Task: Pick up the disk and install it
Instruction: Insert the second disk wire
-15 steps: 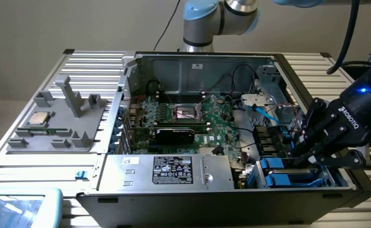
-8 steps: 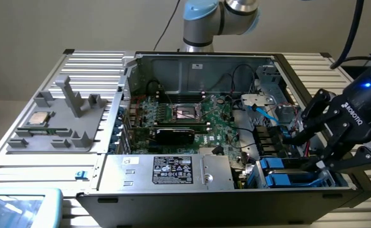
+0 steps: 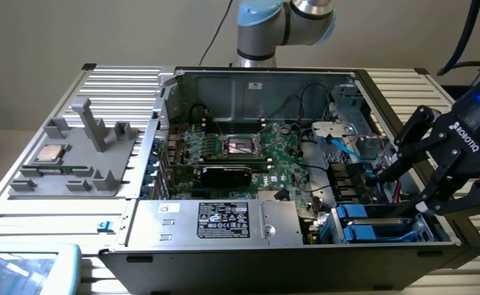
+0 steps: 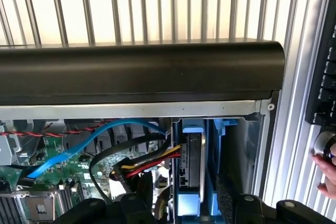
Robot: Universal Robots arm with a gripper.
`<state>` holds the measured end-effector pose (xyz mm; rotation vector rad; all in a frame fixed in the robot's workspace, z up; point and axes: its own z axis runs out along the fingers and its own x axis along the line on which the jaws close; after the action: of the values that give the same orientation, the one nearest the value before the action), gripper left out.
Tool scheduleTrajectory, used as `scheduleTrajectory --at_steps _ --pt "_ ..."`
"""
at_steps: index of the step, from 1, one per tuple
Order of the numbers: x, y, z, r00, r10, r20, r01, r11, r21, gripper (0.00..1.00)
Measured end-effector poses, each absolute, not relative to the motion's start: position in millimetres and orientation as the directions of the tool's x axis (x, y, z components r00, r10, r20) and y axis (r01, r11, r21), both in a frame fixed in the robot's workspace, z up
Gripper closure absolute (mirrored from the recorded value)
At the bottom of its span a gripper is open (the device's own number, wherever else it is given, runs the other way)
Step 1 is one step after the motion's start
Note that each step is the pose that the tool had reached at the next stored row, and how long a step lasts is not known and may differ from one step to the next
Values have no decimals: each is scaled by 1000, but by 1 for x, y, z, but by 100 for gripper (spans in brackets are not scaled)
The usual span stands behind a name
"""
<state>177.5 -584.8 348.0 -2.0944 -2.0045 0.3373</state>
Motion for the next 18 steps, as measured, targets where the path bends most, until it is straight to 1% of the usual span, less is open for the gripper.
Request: scheduleTrajectory --at_steps 5,12,18 --pt "176 -585 359 42 999 -12 948 -44 -315 40" --pt "176 -585 390 42 999 -17 948 -45 -315 40" --pt "176 -585 392 42 999 -17 948 -45 -315 40"
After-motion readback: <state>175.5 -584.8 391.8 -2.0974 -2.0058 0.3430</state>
